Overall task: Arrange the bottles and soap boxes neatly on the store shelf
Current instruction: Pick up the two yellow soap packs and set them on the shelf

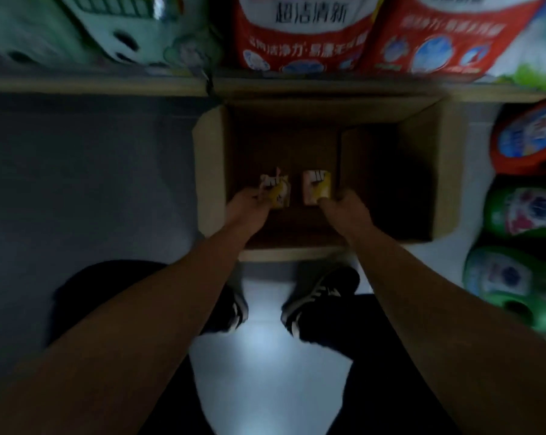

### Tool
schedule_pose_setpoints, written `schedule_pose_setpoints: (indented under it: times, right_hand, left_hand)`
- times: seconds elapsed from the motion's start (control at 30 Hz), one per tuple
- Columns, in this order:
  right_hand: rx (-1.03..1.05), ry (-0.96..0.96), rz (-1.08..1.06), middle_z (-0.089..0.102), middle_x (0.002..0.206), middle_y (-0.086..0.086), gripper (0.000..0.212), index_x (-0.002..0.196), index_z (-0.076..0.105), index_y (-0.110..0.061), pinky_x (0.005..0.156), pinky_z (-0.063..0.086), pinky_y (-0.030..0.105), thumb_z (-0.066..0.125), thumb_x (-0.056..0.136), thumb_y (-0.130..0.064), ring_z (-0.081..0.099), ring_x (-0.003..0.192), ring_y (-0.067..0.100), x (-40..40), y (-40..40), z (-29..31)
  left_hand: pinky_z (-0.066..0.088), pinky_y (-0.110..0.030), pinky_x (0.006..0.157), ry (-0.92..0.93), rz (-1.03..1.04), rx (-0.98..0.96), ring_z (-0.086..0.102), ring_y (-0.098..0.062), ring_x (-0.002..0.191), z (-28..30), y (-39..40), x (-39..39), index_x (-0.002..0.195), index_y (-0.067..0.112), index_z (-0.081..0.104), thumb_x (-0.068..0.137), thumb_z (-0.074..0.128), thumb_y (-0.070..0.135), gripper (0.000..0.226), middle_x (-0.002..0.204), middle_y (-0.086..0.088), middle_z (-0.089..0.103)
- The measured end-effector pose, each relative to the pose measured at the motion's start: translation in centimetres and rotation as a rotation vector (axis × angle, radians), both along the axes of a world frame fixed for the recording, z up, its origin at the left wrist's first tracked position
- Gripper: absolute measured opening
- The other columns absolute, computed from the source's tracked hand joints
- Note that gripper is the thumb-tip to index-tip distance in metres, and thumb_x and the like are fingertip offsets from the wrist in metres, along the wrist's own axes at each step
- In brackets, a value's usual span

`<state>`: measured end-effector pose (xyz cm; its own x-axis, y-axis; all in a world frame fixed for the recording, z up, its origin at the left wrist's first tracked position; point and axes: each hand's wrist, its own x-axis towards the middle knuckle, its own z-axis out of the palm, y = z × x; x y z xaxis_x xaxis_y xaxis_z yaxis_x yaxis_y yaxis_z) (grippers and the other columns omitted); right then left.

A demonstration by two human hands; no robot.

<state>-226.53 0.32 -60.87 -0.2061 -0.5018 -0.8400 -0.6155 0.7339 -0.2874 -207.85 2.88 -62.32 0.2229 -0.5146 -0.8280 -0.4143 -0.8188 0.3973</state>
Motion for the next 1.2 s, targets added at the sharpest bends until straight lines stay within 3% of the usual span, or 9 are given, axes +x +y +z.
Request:
schedule_pose_setpoints:
  times: [0.1,0.17,0.27,0.43,0.53,0.67,0.9,1.03,1.2]
  right_hand:
    - [0.011,-0.071,0.049,0.059,0.126,0.013,0.04,0.119,0.057,-0.012,0.093,0.042,0.034,0.057,0.092,-0.041,0.055,0.115,0.031,0.7,3.5,13.7]
    - [0.022,-0.092,0.112,0.056,0.133,0.012,0.043,0.126,0.056,-0.011,0.097,0.04,0.034,0.057,0.093,-0.039,0.052,0.121,0.03,1.0,5.9,22.6]
    - [0.02,-0.133,0.161,0.058,0.132,0.01,0.046,0.13,0.057,-0.011,0.089,0.038,0.029,0.059,0.092,-0.037,0.054,0.119,0.027,1.7,9.4,34.5]
    - [-0.009,-0.239,0.356,0.058,0.132,0.004,0.047,0.132,0.057,-0.016,0.098,0.042,0.035,0.057,0.093,-0.041,0.054,0.117,0.02,4.3,13.2,47.2]
    - [-0.019,-0.25,0.473,0.057,0.127,-0.002,0.044,0.13,0.059,-0.021,0.092,0.04,0.032,0.056,0.093,-0.043,0.051,0.107,0.014,7.6,14.9,50.7]
    - [0.013,-0.27,0.657,0.062,0.114,0.005,0.025,0.11,0.064,-0.017,0.09,0.042,0.036,0.058,0.094,-0.035,0.056,0.1,0.021,14.2,17.7,53.1]
    - [0.084,-0.239,0.998,0.06,0.127,0.004,0.037,0.128,0.059,-0.015,0.101,0.043,0.037,0.056,0.097,-0.036,0.055,0.115,0.02,31.4,24.2,53.0]
    - [0.065,-0.203,1.177,0.059,0.13,0.005,0.043,0.132,0.056,-0.014,0.093,0.039,0.027,0.057,0.095,-0.036,0.054,0.113,0.017,41.1,28.0,53.2]
    - [0.026,-0.217,1.263,0.063,0.124,0.005,0.036,0.125,0.058,-0.014,0.088,0.037,0.02,0.062,0.094,-0.032,0.053,0.103,0.01,51.7,28.9,53.8]
  left_hand:
    - [0.054,-0.039,0.085,0.12,0.159,0.057,0.065,-0.036,0.097,13.5,3.2,0.7,0.112,0.013,0.06,0.092,0.058,0.022,0.022,0.104,-0.015,0.066]
    - [0.054,-0.037,0.074,0.17,0.215,0.065,0.063,-0.027,0.08,22.8,5.3,1.4,0.122,0.003,0.057,0.093,0.057,0.02,0.033,0.1,-0.018,0.063]
    - [0.047,-0.028,0.057,0.218,0.282,0.033,0.056,-0.015,0.065,35.8,8.7,2.4,0.128,0.0,0.055,0.094,0.055,0.018,0.039,0.094,-0.017,0.06]
    - [0.048,-0.027,0.054,0.347,0.523,-0.11,0.059,-0.015,0.058,49.2,15.4,4.0,0.104,0.018,0.064,0.094,0.056,0.017,0.013,0.084,-0.004,0.063]
    - [0.042,-0.022,0.048,0.424,0.766,-0.093,0.055,-0.011,0.045,51.9,20.8,5.9,0.09,0.022,0.063,0.096,0.053,0.018,0.012,0.073,-0.001,0.059]
    - [0.055,-0.036,0.066,0.283,0.928,-0.1,0.059,-0.015,0.055,51.7,28.4,9.3,0.117,0.017,0.059,0.095,0.056,0.022,0.024,0.08,-0.001,0.064]
    - [0.05,-0.023,0.055,0.241,1.237,-0.149,0.058,-0.018,0.064,51.3,39.7,22.7,0.105,0.021,0.057,0.097,0.051,0.018,0.011,0.083,-0.002,0.063]
    - [0.048,-0.029,0.061,0.244,1.266,-0.15,0.057,-0.021,0.064,52.4,44.8,33.1,0.108,0.016,0.054,0.1,0.047,0.018,0.011,0.092,-0.013,0.06]
    - [0.043,-0.024,0.05,0.196,1.262,-0.143,0.05,-0.018,0.056,53.5,48.1,45.4,0.112,0.01,0.053,0.1,0.046,0.01,0.015,0.083,-0.012,0.055]
